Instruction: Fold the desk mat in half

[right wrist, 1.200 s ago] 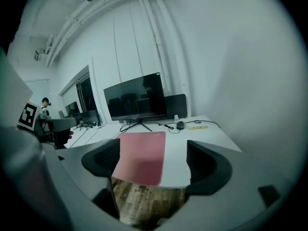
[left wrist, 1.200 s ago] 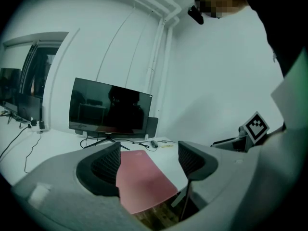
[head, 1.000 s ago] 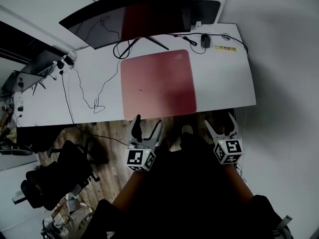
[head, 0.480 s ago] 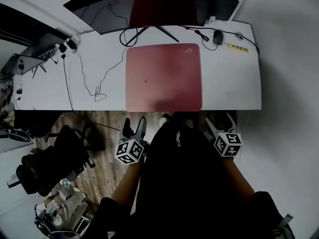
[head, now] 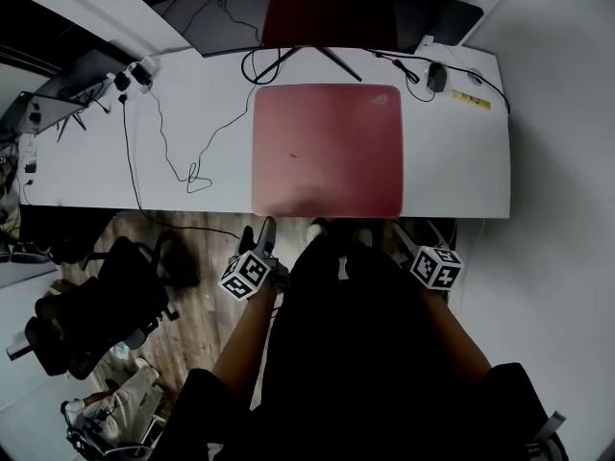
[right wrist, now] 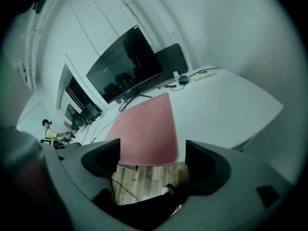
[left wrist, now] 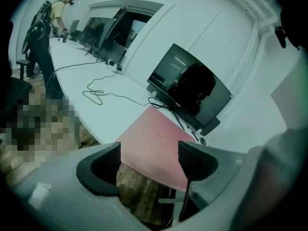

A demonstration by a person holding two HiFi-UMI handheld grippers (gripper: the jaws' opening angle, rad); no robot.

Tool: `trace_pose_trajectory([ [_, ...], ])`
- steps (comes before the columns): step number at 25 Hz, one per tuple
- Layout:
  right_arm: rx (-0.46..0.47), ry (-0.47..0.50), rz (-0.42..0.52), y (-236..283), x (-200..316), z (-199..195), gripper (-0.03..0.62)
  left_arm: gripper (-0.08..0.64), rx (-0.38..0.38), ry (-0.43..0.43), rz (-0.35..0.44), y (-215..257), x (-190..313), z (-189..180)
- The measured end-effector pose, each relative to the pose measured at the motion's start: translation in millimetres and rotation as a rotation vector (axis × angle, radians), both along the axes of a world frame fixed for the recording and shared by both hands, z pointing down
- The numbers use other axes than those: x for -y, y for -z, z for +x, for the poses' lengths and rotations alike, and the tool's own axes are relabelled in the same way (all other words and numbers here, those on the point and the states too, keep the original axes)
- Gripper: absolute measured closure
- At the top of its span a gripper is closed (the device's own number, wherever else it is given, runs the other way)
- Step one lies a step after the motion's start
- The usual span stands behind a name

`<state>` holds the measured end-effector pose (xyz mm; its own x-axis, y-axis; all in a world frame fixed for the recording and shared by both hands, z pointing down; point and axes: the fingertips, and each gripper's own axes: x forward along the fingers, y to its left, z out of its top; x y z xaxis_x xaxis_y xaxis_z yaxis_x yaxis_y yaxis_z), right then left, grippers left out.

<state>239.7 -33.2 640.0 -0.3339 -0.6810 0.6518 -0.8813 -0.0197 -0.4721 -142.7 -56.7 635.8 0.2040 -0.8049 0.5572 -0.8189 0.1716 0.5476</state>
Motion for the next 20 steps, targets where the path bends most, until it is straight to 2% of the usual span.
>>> trace_pose_trajectory([
  [5, 0.092, -0.063, -0.084, -31.0, 1.7, -14.0, 0.175, 0.201, -0.06, -0.023, -0.06, -31.6, 9.0, -5.4],
  [11, 0.161, -0.186, -0.17, -62.9, 0.8, -15.1, 0.176, 0.201, -0.086, -0.013, -0.116, -59.1, 15.0, -12.0],
  [20, 0.247, -0.312, -0.238, -93.0, 2.3, -12.2, 0.176, 0.201, -0.132, 0.008, -0.126, -69.8, 36.4, -21.2],
])
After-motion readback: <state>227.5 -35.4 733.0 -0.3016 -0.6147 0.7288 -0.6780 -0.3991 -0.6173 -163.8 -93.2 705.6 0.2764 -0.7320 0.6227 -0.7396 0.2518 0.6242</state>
